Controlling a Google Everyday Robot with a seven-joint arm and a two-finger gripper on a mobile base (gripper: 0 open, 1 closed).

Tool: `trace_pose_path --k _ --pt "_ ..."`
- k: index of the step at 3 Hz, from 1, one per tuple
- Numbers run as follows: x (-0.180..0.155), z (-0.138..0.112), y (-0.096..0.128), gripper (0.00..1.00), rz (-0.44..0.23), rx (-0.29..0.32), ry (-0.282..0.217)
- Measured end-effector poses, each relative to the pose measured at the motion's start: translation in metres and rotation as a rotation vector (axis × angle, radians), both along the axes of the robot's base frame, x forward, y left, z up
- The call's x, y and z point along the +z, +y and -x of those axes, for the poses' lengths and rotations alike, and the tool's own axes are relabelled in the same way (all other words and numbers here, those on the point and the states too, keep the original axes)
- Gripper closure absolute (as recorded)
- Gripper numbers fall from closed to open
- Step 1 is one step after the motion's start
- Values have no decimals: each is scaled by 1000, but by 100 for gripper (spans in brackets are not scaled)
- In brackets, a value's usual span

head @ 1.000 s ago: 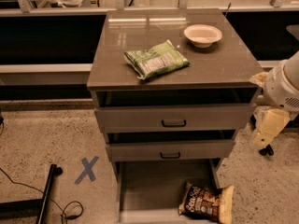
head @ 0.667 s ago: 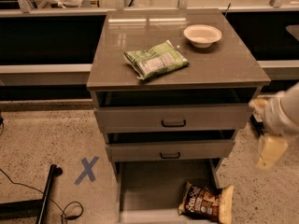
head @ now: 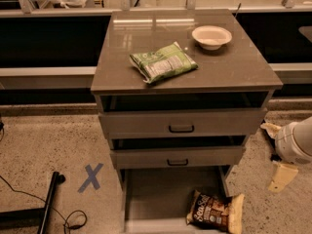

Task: Pick brown chip bag from bottom drawer and place on counter

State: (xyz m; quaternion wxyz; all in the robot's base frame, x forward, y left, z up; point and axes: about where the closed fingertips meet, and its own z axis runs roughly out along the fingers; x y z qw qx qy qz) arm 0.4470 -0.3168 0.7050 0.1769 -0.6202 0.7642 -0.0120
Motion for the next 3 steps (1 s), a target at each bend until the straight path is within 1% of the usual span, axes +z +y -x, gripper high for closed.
trace_pose_path --k 1,2,3 --pt "-18 -10 -6 0 -14 -19 25" --pt "-91 -25 -36 0 -53 -134 102" --pt "-172 -24 -69 0 -100 -288 233"
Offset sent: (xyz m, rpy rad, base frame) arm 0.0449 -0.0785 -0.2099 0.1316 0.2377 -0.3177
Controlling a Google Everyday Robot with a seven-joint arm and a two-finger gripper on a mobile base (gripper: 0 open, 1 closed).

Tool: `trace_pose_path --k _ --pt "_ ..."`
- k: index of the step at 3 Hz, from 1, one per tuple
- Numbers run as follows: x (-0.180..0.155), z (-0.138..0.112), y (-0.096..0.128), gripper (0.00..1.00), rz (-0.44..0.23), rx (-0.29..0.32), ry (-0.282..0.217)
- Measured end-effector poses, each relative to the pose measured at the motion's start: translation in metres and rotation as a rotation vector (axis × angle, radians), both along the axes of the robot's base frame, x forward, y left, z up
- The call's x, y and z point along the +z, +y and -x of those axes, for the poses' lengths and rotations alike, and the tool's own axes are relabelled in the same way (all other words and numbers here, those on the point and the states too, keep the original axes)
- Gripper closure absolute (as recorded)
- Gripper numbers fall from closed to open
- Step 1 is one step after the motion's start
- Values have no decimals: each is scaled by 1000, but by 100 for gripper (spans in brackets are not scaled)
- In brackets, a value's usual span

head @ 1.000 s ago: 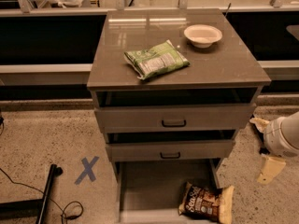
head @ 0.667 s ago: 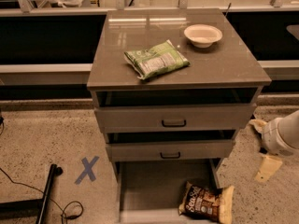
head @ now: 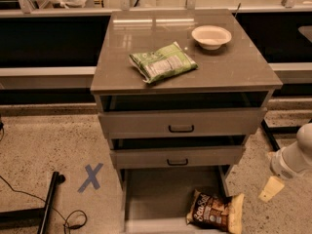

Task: Pick brown chip bag from bottom drawer and place on counter

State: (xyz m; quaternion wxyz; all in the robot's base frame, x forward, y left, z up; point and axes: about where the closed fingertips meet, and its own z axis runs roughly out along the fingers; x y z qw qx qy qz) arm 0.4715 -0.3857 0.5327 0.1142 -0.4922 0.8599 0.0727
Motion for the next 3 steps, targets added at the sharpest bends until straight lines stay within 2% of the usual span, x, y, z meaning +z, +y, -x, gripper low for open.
trace_pose_path --k 1,2,3 --pt "-72 10 -20 0 -73 -156 132" --pt "-124 23 -25 0 -177 -341 211" --pt "-159 32 -22 0 -265 -493 235"
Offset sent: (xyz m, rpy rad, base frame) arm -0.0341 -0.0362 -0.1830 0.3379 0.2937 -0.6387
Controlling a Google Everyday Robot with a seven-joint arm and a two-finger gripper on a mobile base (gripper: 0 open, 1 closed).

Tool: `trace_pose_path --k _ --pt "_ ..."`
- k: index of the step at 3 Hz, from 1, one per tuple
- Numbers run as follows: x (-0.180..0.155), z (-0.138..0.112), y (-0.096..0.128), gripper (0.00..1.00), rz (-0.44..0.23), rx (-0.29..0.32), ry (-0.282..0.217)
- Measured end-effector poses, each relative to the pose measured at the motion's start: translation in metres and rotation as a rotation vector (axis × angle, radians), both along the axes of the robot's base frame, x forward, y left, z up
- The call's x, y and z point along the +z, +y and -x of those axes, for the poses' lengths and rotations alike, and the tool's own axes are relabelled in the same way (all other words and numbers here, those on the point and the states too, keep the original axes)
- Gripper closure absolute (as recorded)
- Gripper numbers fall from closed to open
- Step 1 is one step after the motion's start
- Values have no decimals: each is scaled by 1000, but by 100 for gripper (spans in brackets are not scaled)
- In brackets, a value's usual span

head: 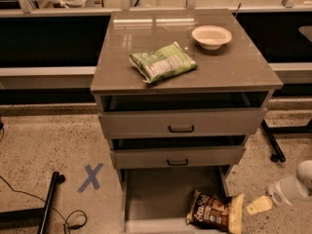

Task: Pick brown chip bag from bottom drawer and place on counter

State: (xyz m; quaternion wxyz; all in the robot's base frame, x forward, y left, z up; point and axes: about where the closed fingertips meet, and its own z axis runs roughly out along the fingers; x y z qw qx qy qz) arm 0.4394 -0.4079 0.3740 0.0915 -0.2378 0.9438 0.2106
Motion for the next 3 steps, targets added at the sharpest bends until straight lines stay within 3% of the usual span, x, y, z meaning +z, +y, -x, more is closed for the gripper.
trace_pose_path --k 1,2,3 --pt "-3 1 1 0 -7 -9 5" --pt "-21 -4 6 0 -59 -11 46" --pt "-64 -16 11 0 -163 -109 110"
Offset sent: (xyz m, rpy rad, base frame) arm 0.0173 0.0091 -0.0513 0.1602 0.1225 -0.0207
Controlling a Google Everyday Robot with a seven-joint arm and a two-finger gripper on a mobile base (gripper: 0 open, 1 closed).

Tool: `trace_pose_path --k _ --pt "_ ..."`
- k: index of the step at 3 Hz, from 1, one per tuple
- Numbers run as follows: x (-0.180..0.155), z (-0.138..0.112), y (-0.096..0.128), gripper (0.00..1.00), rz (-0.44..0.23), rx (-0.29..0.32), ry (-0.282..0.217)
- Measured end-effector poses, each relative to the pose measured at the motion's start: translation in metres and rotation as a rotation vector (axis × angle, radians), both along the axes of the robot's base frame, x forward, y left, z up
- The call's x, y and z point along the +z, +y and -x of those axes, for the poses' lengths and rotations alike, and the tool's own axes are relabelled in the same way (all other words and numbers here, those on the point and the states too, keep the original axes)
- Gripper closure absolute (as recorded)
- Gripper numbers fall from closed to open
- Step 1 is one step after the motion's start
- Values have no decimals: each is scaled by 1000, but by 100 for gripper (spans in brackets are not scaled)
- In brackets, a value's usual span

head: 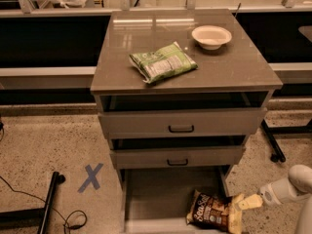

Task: Pick brown chip bag from bottom drawer and place on counter

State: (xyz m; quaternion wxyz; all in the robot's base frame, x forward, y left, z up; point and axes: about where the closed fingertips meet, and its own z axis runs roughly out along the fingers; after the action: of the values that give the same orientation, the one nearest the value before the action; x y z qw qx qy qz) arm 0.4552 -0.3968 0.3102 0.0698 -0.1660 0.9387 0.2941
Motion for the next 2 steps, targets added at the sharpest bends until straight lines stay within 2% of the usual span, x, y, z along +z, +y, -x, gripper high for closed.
trace_pose_path --k 1,2 --pt "-37 -8 13 0 -84 -106 46" --pt "-65 -12 22 0 -127 -177 78"
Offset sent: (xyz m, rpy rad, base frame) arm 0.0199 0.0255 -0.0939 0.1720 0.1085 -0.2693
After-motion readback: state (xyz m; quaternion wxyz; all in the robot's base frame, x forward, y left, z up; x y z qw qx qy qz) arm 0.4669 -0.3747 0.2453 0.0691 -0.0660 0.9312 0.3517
